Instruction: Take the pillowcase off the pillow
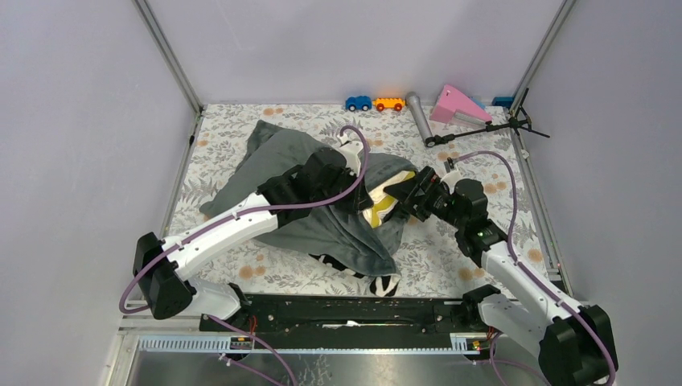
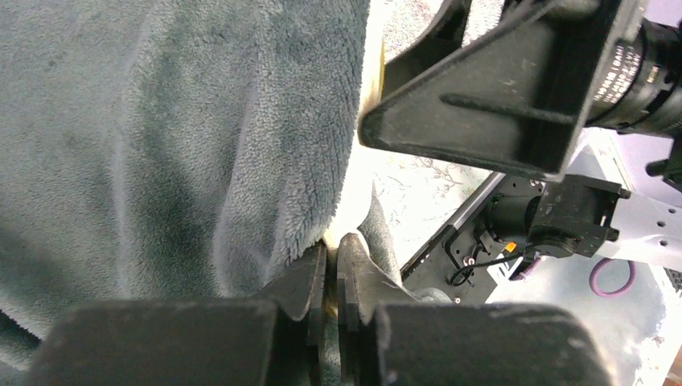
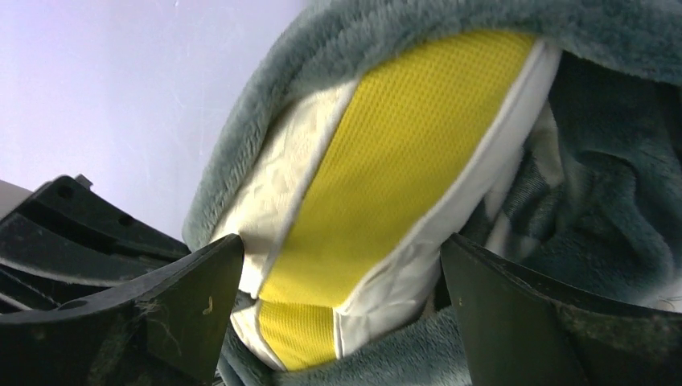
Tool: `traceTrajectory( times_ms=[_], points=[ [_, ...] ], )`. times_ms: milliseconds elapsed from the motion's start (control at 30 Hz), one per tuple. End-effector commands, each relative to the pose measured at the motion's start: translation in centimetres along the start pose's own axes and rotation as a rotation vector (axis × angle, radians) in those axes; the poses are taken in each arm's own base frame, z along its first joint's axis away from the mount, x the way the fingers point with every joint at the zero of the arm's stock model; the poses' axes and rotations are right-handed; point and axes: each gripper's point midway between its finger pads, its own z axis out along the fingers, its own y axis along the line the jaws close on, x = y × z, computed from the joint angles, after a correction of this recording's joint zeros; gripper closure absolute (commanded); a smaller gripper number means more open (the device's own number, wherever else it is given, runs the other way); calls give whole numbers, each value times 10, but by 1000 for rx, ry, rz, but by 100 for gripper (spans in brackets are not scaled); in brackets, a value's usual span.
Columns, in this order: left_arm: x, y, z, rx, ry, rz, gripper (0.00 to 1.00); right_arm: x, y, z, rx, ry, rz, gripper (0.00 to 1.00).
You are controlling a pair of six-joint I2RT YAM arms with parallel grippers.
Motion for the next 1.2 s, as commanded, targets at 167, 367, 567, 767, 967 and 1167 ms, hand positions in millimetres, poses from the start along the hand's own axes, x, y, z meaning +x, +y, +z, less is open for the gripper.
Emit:
traceTrajectory(
  times_ms=[167,367,567,767,967,1167],
  points=[
    [-31,-70,-20,350,-88,53,100,-2,29,16,-117,31,33,16],
    [-10,-36,-20,131,-29,74,66,-3,25,23,-108,34,44,100],
    [47,25,-29,-311,121,120,40,-7,35,25,-132,36,16,100],
    [77,60,-34,-456,143,70,35,-7,36,29,-141,44,16,100],
    [106,67,-24,-324,200,1,64,-13,33,24,-98,7,-22,100],
    [118,95,-36,-373,179,-75,88,-31,26,14,-11,-90,-58,100]
  ],
)
